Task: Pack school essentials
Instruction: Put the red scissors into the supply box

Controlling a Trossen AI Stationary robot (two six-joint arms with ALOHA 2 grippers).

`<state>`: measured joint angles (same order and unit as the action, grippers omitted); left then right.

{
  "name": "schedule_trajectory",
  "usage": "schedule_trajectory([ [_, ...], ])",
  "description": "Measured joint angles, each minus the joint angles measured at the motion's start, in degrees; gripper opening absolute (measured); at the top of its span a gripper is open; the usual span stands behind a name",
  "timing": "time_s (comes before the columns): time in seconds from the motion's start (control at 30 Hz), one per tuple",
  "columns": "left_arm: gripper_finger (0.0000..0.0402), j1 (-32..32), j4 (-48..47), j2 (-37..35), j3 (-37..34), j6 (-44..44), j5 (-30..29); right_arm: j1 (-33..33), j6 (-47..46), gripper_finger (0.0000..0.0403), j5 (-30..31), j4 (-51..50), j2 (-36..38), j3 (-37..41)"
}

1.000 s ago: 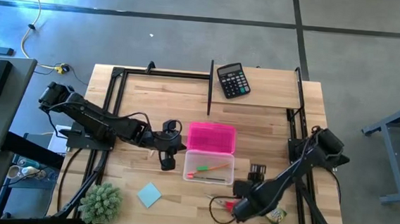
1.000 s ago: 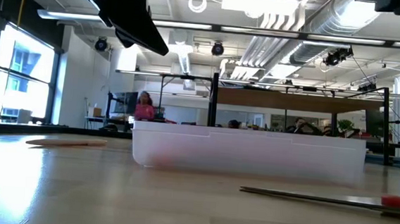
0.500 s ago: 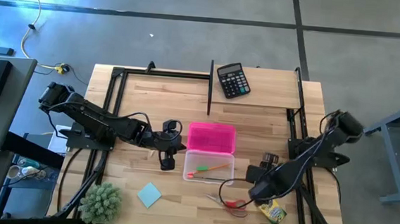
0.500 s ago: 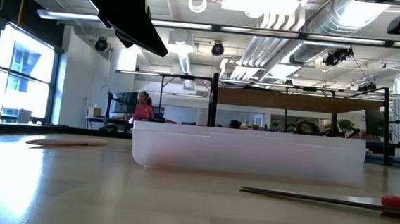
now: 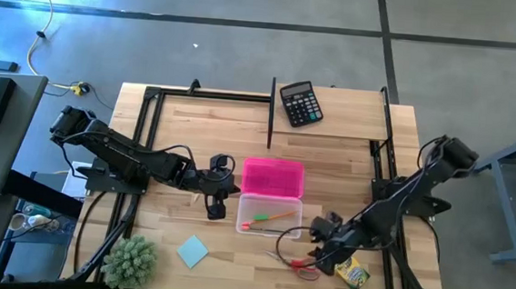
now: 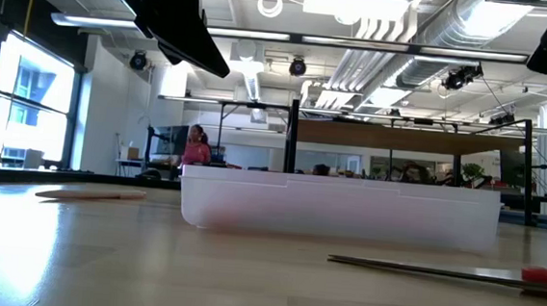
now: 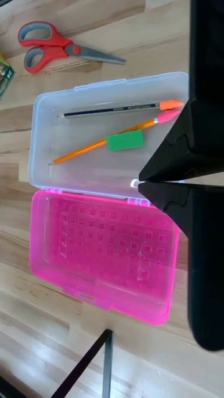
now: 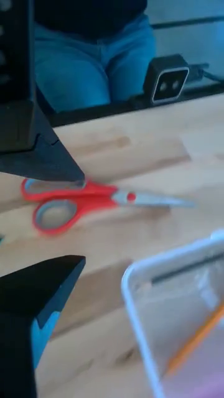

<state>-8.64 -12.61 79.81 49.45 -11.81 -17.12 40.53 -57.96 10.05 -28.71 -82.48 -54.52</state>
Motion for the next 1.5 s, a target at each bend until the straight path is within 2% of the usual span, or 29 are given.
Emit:
schedule_trajectory([
  [0.1, 0.0005, 0.0, -0.01, 0.0, 0.0, 0.01, 0.0, 0.02, 0.51, 0.0193, -2.19, 0.99, -4.46, -2.61],
  [0.23, 0.0005, 0.0, -0.01, 0.0, 0.02, 0.02, 0.0, 0.41, 1.28, 0.0193, -4.5, -3.99, -10.6, -7.5],
  [0.37, 0.0005, 0.0, -0.07, 0.0, 0.02, 0.02, 0.0, 1.36, 2.9, 0.0193, -4.75, -7.11, -15.78, -12.19],
  [0.53, 0.0005, 0.0, -0.15, 0.0, 0.02, 0.0, 0.0, 2.63, 2.52, 0.0192, -4.69, -8.89, -20.05, -14.21],
  [0.93, 0.0005, 0.0, -0.15, 0.0, 0.02, -0.09, 0.0, 3.55, 1.43, 0.0139, -6.59, -8.49, -24.15, -14.21],
  [1.5, 0.0005, -0.01, -0.01, 0.0, 0.02, -1.08, 0.01, 4.48, 2.71, 0.0135, -5.17, -7.28, -28.42, -14.49],
])
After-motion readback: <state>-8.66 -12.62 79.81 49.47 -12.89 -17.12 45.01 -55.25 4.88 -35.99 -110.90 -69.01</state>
